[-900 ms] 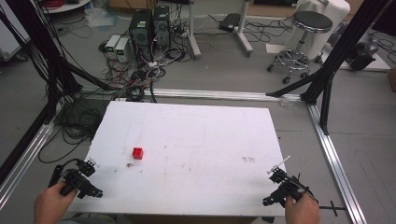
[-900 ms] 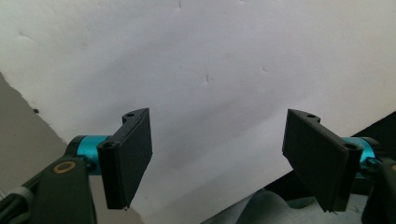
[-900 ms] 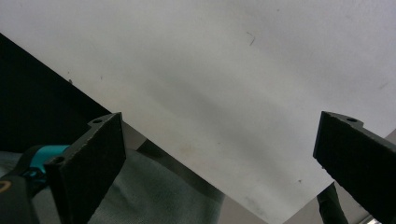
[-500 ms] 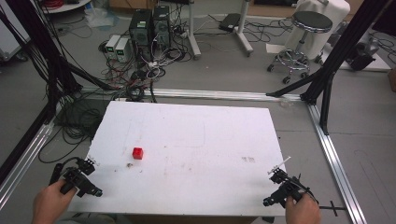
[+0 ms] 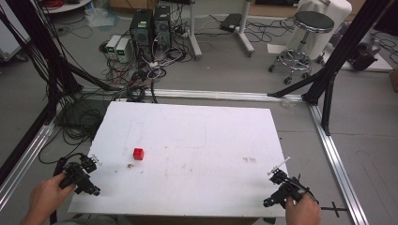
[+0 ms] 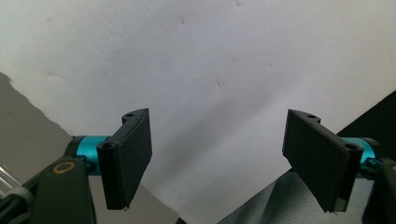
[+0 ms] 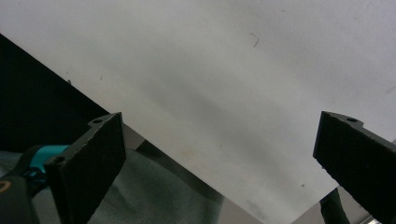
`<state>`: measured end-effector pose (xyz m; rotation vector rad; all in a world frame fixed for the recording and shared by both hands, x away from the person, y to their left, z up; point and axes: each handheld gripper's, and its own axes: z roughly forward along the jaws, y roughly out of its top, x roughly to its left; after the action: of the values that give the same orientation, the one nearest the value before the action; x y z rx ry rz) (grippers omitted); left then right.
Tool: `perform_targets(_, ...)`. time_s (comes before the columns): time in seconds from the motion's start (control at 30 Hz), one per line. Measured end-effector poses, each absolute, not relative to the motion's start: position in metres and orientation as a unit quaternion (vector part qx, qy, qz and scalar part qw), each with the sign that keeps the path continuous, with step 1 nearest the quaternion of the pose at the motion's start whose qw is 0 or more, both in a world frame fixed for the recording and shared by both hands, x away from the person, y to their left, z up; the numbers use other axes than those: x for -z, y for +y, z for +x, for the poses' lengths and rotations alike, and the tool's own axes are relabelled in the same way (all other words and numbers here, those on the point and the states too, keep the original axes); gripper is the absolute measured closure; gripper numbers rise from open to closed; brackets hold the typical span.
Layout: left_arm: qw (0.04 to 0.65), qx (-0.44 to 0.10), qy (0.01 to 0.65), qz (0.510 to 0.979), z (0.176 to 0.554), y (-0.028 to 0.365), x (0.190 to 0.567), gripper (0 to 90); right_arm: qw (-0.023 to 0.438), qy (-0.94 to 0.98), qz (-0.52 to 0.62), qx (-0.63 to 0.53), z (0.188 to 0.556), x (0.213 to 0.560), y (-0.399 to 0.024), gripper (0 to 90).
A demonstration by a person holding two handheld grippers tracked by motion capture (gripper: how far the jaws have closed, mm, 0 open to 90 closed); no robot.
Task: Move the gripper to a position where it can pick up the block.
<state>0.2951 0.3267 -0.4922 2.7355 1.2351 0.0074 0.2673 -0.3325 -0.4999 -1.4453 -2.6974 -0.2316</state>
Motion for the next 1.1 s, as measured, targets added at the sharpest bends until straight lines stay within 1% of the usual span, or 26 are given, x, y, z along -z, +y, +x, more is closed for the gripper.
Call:
perform_targets(0.23,0.064,-0.006,0.36,0.931,0.306,0.323,0.484,24.3,0.038,-0.877,-0.472,0.076,0.266,0.499,-0.334,1.9)
perform_targets(0.27,0.051,-0.008,0.325,0.944,0.311,0.321,0.48,24.3,0.037,-0.879,-0.47,0.076,0.266,0.499,-0.333,1.9)
perform_targets(0.5,0.042,-0.006,0.286,0.957,0.326,0.314,0.468,24.2,0.039,-0.88,-0.468,0.073,0.267,0.5,-0.332,1.9)
perform_targets(0.63,0.048,-0.01,0.26,0.964,0.337,0.313,0.46,24.3,0.04,-0.88,-0.468,0.074,0.267,0.5,-0.332,1.9)
perform_targets(0.8,0.051,-0.001,0.234,0.971,0.35,0.311,0.458,24.1,0.039,-0.881,-0.465,0.078,0.267,0.501,-0.33,1.9)
perform_targets(0.97,0.047,0.02,0.2,0.979,0.364,0.31,0.458,24.1,0.041,-0.881,-0.466,0.075,0.267,0.502,-0.331,1.9)
perform_targets(1.1,0.05,0.023,0.183,0.982,0.374,0.309,0.458,24.2,0.042,-0.88,-0.467,0.074,0.268,0.503,-0.331,1.9)
